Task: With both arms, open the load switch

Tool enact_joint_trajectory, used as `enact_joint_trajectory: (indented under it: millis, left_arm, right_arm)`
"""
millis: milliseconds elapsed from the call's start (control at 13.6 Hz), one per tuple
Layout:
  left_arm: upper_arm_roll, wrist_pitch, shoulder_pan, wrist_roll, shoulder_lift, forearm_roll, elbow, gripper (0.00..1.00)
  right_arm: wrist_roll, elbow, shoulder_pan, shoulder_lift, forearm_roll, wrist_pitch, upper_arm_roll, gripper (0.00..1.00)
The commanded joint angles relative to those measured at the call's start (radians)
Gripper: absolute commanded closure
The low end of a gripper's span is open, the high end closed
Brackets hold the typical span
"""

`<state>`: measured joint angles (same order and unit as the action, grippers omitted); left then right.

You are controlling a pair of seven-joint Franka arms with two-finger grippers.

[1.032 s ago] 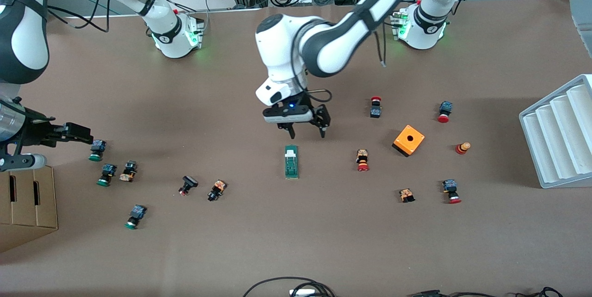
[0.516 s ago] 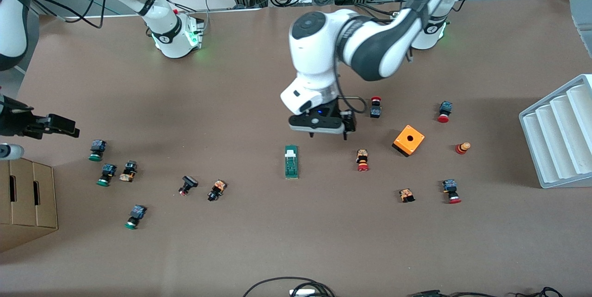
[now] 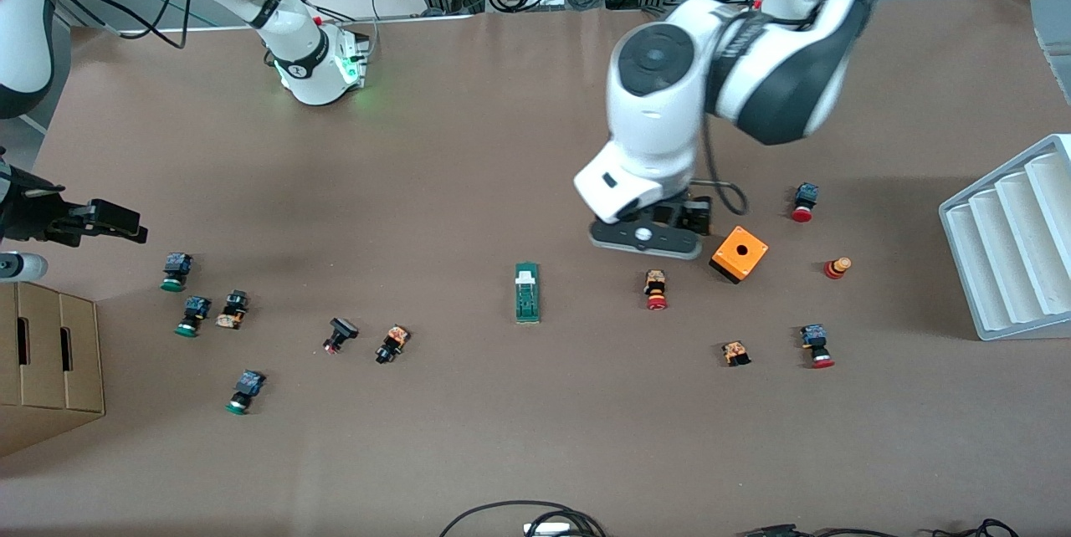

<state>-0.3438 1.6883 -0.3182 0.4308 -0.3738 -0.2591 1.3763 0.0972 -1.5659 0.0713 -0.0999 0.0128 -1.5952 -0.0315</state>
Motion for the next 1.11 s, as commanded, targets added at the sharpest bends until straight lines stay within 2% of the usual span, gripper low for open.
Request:
enact_joint_trajectory:
  millis: [0, 221, 442, 590, 737, 811, 1032]
  left_arm:
    - [-0.009, -0.059, 0.089, -0.151, 0.018, 0.050, -0.020, 0.00]
    - [-0.008, -0.097, 0.197, -0.308, 0.047, 0.081, -0.019, 0.00]
    - [-0.009, -0.102, 0.290, -0.366, 0.056, 0.083, -0.019, 0.00]
    - [0.018, -0.099, 0.341, -0.510, 0.093, 0.170, 0.003, 0.00]
    - [0.179, -0.070, 0.297, -0.614, 0.159, 0.234, 0.088, 0.00]
    - [0.219, -0.026, 0.286, -0.627, 0.211, 0.247, 0.168, 0.00]
    - [0.245, 0.112, 0.286, -0.595, 0.332, 0.238, 0.337, 0.00]
  right_arm:
    - [-0.008, 0.004, 0.005, 0.003, 0.026, 0.008, 0.004, 0.00]
    - [-0.008, 0.006, -0.008, -0.004, 0.013, 0.047, 0.002, 0.00]
    - [-0.008, 0.006, -0.008, -0.004, 0.009, 0.052, 0.002, 0.00]
    - [-0.008, 0.009, -0.007, -0.003, 0.007, 0.052, 0.001, 0.00]
    - [0.001, 0.009, -0.007, -0.004, 0.007, 0.050, 0.001, 0.00]
    - [0.003, 0.009, -0.005, -0.004, 0.010, 0.050, 0.001, 0.00]
    - [0.001, 0.009, -0.008, -0.004, 0.012, 0.043, 0.001, 0.00]
